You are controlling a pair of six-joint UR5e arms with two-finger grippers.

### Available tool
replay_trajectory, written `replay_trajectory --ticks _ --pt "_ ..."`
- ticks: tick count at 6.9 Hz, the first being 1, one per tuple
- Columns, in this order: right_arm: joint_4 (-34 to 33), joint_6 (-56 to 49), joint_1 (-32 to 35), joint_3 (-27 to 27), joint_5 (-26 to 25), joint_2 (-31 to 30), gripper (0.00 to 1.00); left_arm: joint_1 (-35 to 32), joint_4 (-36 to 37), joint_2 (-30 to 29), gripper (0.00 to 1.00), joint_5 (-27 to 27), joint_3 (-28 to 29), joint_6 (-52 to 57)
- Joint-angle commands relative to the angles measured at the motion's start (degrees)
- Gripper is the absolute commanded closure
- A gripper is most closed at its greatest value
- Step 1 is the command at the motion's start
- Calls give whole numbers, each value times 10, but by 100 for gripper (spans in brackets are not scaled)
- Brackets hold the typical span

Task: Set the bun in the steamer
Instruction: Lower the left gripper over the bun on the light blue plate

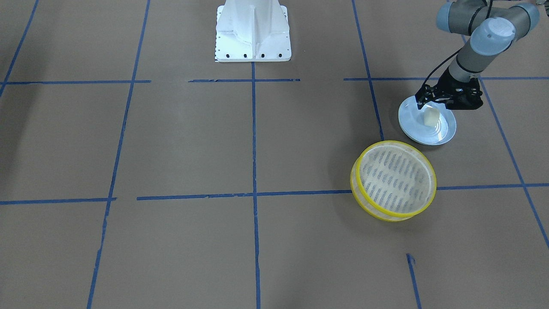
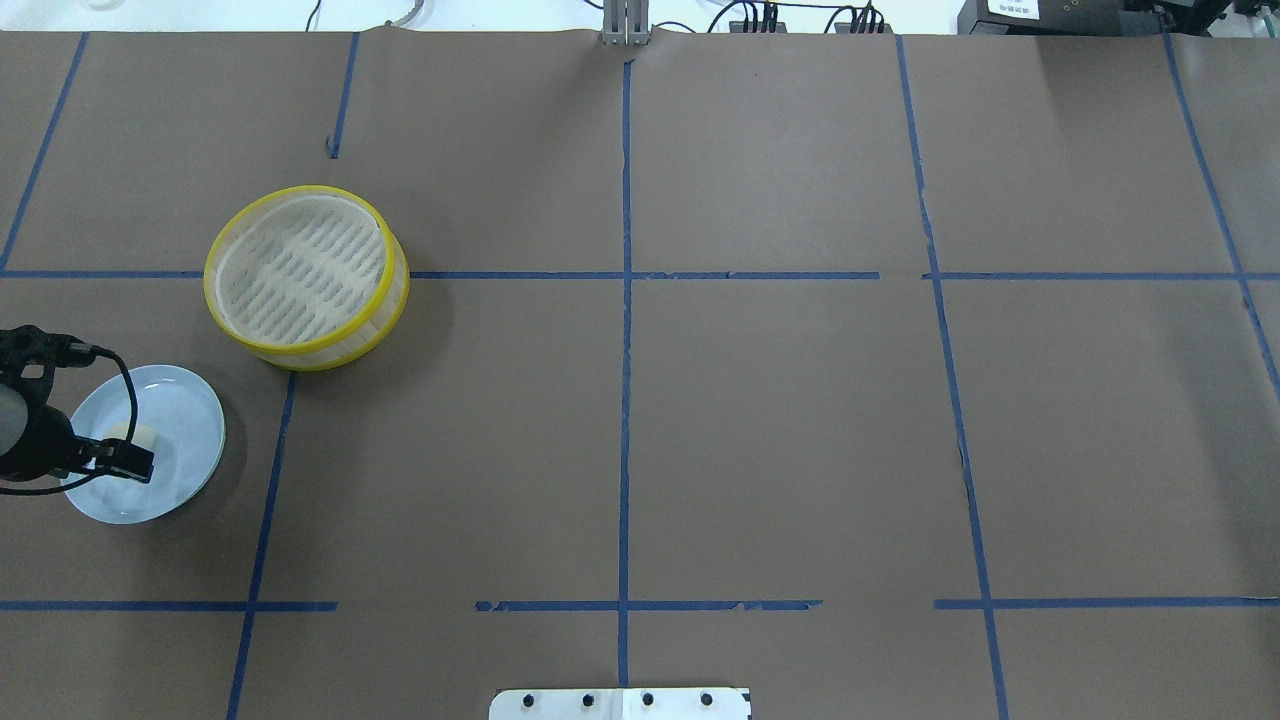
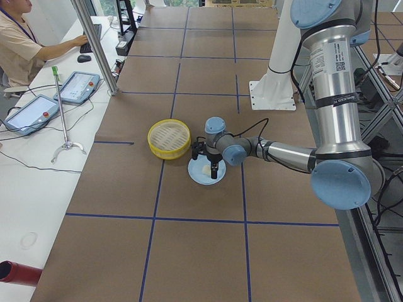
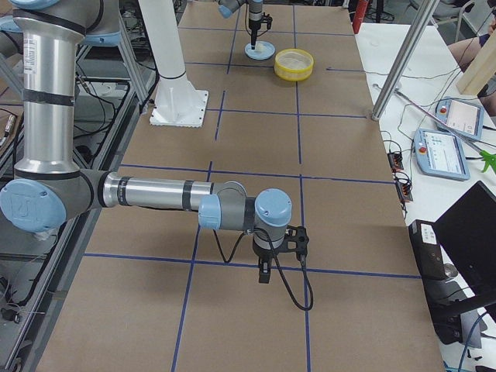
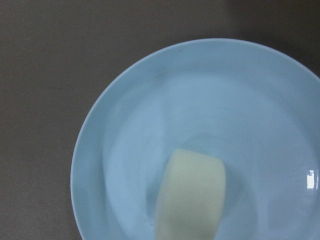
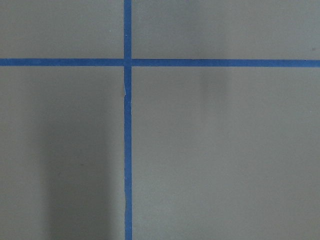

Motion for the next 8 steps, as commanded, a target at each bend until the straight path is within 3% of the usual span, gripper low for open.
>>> replay_trajectory --ticks 1,3,5,8 --pt "0 0 0 0 0 0 0 2 1 -15 11 3 6 3" --pt "0 0 0 0 0 0 0 3 2 -26 19 29 21 19" --pt "0 0 0 0 0 0 0 3 2 -24 41 35 20 20" --pt "0 0 0 0 0 0 0 0 1 -25 59 35 11 20"
